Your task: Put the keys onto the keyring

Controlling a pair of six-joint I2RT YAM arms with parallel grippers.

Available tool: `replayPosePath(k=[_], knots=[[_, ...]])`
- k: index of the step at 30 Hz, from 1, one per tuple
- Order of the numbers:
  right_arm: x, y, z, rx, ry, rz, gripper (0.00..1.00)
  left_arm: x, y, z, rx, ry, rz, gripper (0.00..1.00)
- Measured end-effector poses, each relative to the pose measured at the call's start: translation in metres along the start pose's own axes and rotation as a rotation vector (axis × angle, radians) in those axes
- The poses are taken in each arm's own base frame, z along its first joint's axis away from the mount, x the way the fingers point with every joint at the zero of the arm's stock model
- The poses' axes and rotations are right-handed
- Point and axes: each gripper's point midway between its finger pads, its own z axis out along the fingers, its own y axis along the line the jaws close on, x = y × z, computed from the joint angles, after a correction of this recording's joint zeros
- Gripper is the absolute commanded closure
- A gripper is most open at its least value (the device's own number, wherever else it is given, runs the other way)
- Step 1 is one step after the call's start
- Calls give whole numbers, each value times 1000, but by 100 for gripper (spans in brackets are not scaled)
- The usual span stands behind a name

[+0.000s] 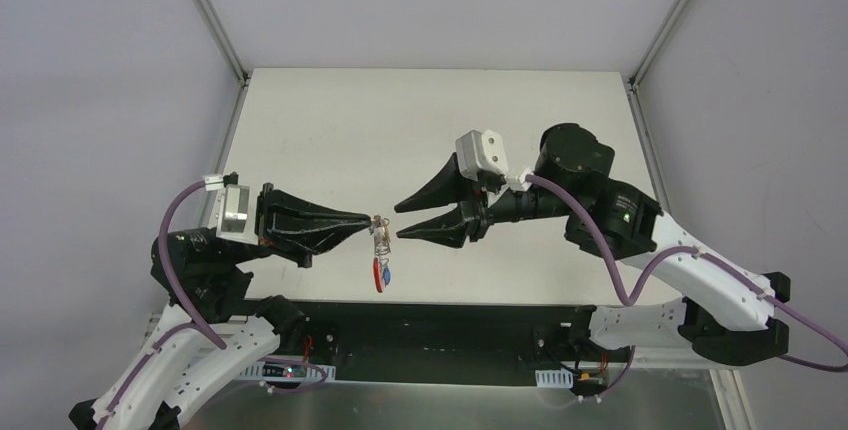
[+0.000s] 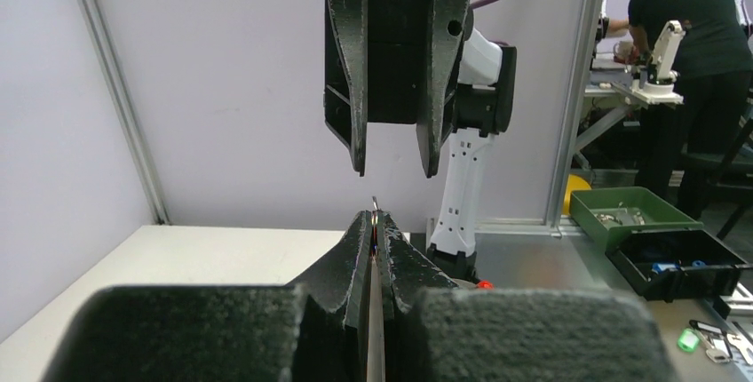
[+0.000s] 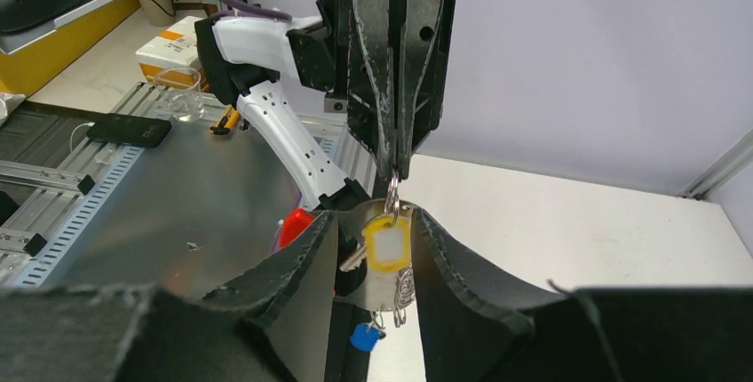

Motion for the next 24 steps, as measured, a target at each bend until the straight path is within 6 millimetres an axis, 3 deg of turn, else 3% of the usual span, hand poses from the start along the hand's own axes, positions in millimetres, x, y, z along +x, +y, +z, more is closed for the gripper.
replayPosePath(k=[12,24], knots=[[3,-4,21,-27,19,7,69,-12,-4,-5,-7,-97,2,100],[4,0,25,-40,22,11,100,-15,-6,-5,0,-108,3,100]])
